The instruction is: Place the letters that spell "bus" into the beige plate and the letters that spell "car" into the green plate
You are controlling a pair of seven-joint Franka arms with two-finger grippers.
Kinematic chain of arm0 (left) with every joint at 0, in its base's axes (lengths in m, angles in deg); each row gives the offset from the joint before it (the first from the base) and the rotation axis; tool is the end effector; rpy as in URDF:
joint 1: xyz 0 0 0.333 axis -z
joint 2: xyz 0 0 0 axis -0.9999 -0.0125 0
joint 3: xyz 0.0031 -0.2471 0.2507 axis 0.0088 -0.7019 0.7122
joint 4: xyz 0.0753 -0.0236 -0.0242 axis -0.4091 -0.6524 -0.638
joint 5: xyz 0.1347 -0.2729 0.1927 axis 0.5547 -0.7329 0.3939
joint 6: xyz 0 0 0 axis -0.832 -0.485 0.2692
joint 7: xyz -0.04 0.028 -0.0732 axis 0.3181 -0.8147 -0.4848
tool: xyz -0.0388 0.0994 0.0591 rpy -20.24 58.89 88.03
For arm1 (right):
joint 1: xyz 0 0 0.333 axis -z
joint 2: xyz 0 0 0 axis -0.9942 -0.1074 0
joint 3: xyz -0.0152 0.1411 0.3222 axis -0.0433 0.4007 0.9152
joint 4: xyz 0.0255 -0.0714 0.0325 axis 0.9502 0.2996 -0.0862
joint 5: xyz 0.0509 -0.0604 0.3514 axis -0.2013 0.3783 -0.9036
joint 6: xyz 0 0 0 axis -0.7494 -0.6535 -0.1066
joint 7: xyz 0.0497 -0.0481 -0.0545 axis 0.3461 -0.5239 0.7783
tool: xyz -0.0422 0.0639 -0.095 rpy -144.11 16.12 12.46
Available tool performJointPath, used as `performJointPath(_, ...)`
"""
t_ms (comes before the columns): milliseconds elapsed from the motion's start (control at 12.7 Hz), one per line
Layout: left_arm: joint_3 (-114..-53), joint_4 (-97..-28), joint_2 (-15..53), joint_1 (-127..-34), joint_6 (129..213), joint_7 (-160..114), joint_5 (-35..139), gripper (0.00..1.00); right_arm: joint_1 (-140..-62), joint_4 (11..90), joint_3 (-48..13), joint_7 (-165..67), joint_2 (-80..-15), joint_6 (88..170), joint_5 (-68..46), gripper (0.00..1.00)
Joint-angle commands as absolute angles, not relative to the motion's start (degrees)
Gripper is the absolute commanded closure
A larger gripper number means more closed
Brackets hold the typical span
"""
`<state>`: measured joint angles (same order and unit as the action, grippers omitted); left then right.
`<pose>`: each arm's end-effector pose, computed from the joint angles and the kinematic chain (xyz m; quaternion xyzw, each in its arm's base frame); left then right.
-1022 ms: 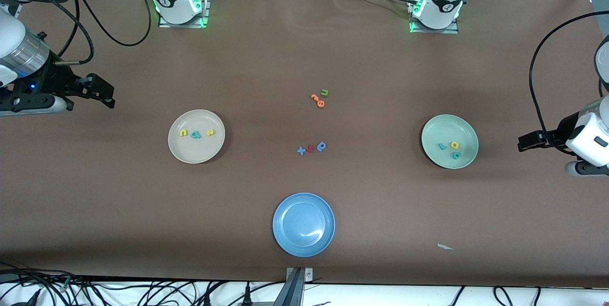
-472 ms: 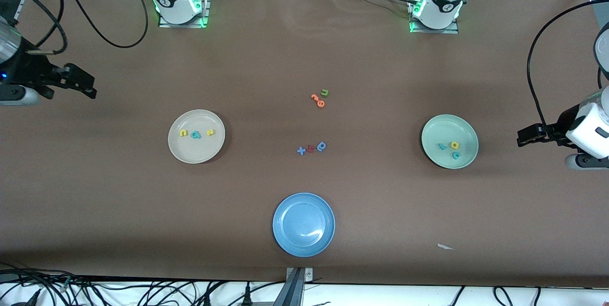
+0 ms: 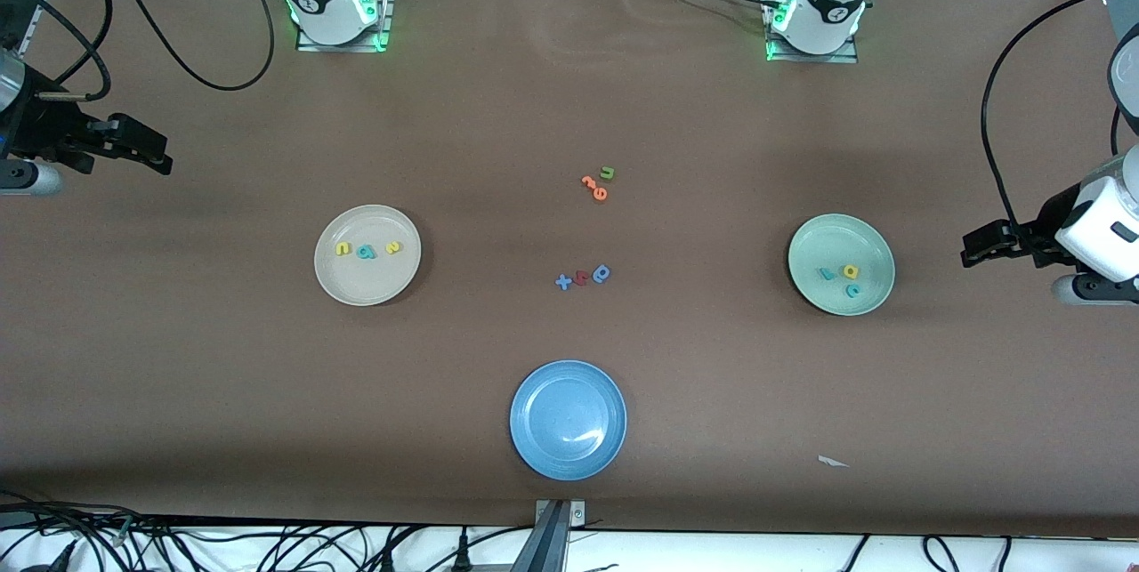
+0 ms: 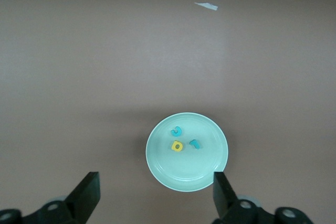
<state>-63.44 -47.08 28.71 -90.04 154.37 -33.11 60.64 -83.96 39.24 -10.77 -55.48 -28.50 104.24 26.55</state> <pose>0.6231 0.0255 0.5487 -1.0000 0.0065 -0.0014 0.0016 0.5488 0.0146 0.6216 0.9999 0.0020 -0.0151 0.0039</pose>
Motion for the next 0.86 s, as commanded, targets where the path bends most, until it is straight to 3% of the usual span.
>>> performJointPath(0,-62.97,-49.42,30.96,-89.72,155.18,-36.49,58.53,0.00,-83.04,38.56,-9.89,-56.09,-28.25,103.64,26.72,0.00)
performJointPath(786,-63.67,-47.05,30.61,-88.93,152.63,-35.88,59.49,0.00,-83.13,38.91,-10.16,-56.09,-28.07,106.36,27.16,0.00)
